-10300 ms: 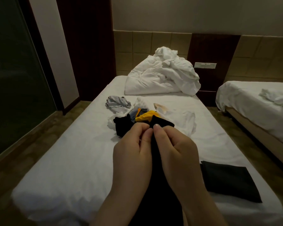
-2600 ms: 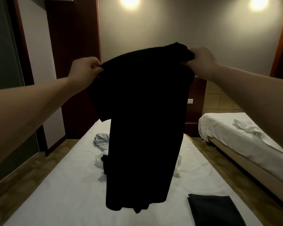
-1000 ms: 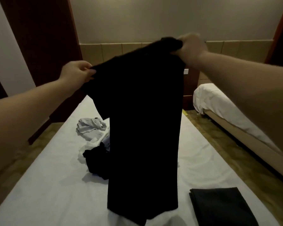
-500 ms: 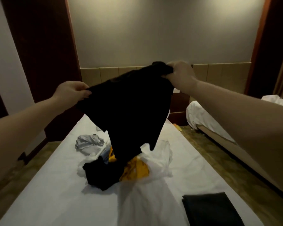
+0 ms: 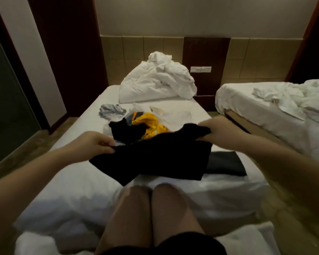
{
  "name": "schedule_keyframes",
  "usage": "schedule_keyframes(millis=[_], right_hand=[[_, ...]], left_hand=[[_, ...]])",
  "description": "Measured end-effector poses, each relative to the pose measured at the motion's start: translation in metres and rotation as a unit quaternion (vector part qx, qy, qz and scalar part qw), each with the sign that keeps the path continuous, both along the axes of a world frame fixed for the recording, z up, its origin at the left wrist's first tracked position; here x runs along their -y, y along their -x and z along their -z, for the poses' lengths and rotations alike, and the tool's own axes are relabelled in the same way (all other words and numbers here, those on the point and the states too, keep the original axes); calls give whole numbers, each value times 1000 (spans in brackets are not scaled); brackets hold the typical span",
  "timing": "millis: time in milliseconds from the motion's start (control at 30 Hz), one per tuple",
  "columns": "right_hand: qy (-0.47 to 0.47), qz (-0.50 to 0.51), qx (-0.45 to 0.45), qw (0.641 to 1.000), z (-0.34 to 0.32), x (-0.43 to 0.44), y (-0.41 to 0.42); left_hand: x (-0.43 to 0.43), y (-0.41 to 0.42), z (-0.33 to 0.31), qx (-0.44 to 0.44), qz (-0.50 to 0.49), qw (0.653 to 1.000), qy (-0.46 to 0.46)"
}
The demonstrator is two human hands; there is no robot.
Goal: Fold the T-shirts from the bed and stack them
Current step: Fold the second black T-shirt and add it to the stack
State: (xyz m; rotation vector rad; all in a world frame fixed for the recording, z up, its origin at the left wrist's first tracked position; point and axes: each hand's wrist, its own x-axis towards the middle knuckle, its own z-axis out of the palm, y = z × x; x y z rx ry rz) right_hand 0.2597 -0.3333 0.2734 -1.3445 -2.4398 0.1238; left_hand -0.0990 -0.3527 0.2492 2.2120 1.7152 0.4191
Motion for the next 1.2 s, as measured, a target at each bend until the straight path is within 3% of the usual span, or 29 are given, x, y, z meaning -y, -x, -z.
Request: schedule_keyframes(millis=[167, 300, 433, 567, 667, 767, 1000, 1100, 1200], right_hand=[[48, -32, 73, 996, 68, 58, 1], [3, -89, -48, 995, 111, 90, -10], [-55, -49, -72, 995, 117, 113, -11], [-62, -39, -17, 997, 126, 148, -5], [-56, -40, 86, 994, 157, 170, -8], [-48, -36, 96, 994, 180, 181, -14], [-22, -28, 30, 999, 188, 182, -12], [-101, 21, -36, 994, 168, 173, -17], [-184, 39, -34, 981, 138, 165, -23]], left_hand=[[62, -7, 63, -46, 23, 999, 17], [88, -5, 89, -55, 8, 997, -60], [103, 3, 97, -58, 47, 983, -169], [126, 7, 127, -87, 119, 979, -139], [144, 10, 158, -85, 154, 981, -83], [150, 10, 177, -91, 150, 980, -95], [144, 7, 200, -50, 59, 994, -73], [134, 5, 178, -32, 68, 990, -123], [124, 4, 149, -45, 64, 979, -186]])
